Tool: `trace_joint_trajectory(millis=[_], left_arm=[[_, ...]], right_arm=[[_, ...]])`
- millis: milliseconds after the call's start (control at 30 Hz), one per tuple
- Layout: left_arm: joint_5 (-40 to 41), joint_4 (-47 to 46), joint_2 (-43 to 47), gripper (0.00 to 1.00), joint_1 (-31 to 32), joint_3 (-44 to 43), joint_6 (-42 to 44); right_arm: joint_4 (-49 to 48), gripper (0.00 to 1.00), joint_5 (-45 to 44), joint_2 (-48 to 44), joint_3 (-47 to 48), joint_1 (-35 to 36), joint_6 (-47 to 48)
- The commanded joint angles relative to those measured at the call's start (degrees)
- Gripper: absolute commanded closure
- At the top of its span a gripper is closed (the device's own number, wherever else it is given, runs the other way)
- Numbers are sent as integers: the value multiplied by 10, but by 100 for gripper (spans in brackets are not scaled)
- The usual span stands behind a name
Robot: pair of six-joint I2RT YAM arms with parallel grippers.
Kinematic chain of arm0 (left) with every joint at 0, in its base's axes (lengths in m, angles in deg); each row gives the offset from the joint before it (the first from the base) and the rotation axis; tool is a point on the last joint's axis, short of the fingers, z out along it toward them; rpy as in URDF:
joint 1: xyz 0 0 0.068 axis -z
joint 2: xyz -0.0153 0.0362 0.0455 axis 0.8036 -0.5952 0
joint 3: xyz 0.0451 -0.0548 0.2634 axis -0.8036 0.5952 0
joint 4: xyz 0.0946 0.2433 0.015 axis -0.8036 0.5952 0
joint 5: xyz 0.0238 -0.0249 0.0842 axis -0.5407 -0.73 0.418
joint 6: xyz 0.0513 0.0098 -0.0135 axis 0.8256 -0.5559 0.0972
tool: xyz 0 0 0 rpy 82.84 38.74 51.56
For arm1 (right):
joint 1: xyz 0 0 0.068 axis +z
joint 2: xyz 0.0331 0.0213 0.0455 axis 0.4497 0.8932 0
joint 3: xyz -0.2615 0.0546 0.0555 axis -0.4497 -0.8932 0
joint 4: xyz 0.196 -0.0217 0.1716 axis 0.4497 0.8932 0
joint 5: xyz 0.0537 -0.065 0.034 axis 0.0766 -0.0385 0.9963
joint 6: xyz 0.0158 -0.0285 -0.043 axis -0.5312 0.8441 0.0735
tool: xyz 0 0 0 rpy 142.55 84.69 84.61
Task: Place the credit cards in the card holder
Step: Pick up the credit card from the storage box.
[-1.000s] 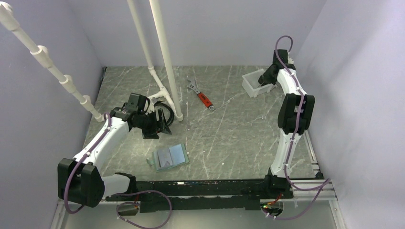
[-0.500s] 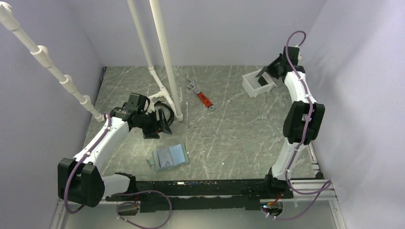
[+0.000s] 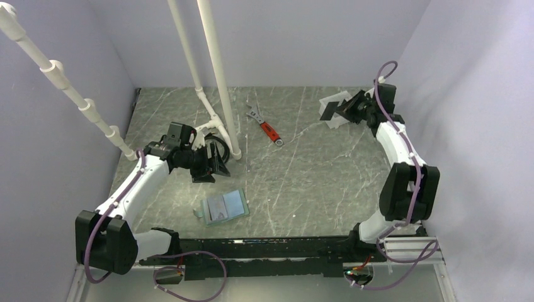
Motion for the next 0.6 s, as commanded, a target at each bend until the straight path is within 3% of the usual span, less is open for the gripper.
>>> trace_joint_trajectory(millis=[0, 133, 400, 433, 467, 567], left_arm=[[-75, -30, 18, 26, -6, 7, -4], [-36, -12, 23, 25, -11, 26, -21], [164, 54, 33, 19, -17, 76, -147], [175, 56, 30, 14, -17, 84, -160], [187, 57, 28, 2, -17, 93, -176], [218, 48, 26, 0, -17, 123, -211]], right_arm=[[-35, 100, 89, -82, -77, 52, 53], [-50, 100, 138, -132, -168, 134, 82], [-126, 100, 199, -127, -266, 310, 89], [-153, 100, 213, -116, -269, 324, 82], [-171, 100, 223, -97, -270, 343, 76], [-212, 100, 244, -54, -261, 386, 67]])
